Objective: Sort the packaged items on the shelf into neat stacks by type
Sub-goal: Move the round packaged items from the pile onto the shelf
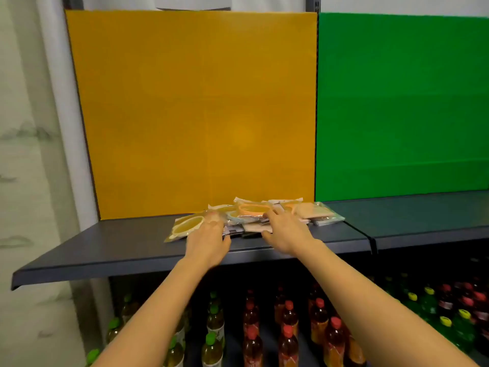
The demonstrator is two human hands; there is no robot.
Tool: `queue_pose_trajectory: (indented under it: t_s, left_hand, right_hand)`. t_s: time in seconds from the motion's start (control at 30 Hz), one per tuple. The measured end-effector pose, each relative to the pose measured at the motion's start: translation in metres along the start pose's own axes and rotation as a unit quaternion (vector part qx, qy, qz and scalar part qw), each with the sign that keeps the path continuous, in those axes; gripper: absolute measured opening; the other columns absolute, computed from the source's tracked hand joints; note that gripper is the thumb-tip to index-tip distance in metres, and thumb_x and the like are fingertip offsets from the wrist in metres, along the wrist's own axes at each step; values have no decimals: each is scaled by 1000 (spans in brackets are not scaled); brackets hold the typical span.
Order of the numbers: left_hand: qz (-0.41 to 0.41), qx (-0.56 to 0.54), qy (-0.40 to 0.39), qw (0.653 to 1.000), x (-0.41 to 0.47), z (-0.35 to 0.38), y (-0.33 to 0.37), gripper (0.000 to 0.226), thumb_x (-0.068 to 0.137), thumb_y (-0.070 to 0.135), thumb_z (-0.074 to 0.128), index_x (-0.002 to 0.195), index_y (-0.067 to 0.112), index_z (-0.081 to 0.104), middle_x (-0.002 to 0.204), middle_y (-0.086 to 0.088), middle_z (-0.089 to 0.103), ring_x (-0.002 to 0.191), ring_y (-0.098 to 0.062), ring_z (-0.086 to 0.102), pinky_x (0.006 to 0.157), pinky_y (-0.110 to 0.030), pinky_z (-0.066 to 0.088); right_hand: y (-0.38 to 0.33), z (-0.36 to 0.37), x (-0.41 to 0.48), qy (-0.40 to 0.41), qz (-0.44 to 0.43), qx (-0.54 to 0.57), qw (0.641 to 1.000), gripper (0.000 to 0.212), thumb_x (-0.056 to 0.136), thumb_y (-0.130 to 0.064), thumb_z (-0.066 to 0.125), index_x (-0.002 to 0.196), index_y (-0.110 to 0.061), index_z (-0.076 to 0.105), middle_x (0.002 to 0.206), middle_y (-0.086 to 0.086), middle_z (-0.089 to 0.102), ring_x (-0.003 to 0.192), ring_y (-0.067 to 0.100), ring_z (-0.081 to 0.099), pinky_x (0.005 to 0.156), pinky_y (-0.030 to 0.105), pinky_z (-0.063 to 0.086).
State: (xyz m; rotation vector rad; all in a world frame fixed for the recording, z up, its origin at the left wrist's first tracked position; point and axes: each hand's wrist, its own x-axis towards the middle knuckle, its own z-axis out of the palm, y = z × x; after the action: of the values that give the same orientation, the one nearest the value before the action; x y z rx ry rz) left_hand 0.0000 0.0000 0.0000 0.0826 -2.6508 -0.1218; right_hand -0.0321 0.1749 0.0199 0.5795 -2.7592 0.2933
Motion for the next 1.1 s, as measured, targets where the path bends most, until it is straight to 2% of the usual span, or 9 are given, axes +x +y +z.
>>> queue_pose_trajectory:
  t_s: [0.3,0.4,0.5,0.7,0.87,0.93,1.0,1.07,1.1]
  left_hand:
    - [-27,12,6,1000,56,42,3,34,94,31,40,117,11,53,127,-11,55,115,-30,53,82,-36,46]
    - [-31,18,20,999,80,55,3,35,93,29,41,121,11,52,131,-10,54,121,-27,50,88,-35,44]
    - [-44,18,50,998,107,60,-1,32,94,28,40,116,10,55,123,-10,60,115,-28,52,84,-36,44]
    - [-129,-10,71,989,136,71,-26,35,95,34,40,118,10,52,119,-11,61,112,-30,54,78,-36,44]
    - [-226,-34,42,973,140,76,-61,38,93,37,42,121,12,50,124,-13,59,112,-33,55,84,-39,45]
    - [-246,-40,25,968,142,77,-73,39,93,36,41,123,13,49,126,-11,58,113,-31,54,87,-39,45]
    - [-261,-46,1,964,143,77,-80,42,93,40,41,126,15,49,128,-10,57,115,-31,53,88,-37,44]
    - [-279,-51,-23,959,144,76,-87,46,92,45,41,125,14,50,128,-11,56,115,-31,53,86,-35,43]
    - [-293,-56,-32,954,143,76,-92,49,91,48,41,124,14,51,128,-11,56,115,-31,53,87,-35,43]
  right_hand:
    - [30,21,68,-3,25,1,1000,54,94,-44,40,136,-11,42,141,10,44,128,31,43,99,43,41]
    - [41,28,94,-10,50,3,999,65,92,-54,36,134,-6,45,139,14,48,127,31,45,99,39,40]
    - [51,33,121,-26,80,27,996,78,87,-67,31,130,-5,51,136,17,52,125,32,49,98,39,41]
    - [51,52,166,-98,125,33,987,108,62,-92,28,132,-12,52,141,14,50,131,32,44,101,39,37]
    - [46,54,185,-159,113,70,978,87,77,-71,44,145,-17,34,152,7,32,143,34,25,112,45,28]
    - [45,55,196,-198,115,92,969,105,67,-80,50,148,-18,26,156,7,26,143,33,25,117,40,23]
    - [46,61,209,-249,142,202,936,114,61,-76,61,148,-13,24,154,9,31,140,28,33,113,35,29]
    - [50,68,218,-255,158,335,893,93,64,-60,72,138,-14,38,139,9,47,126,24,47,102,34,42]
    - [51,70,218,-217,152,356,896,76,61,-52,78,122,-16,51,122,6,57,111,23,56,90,34,49]
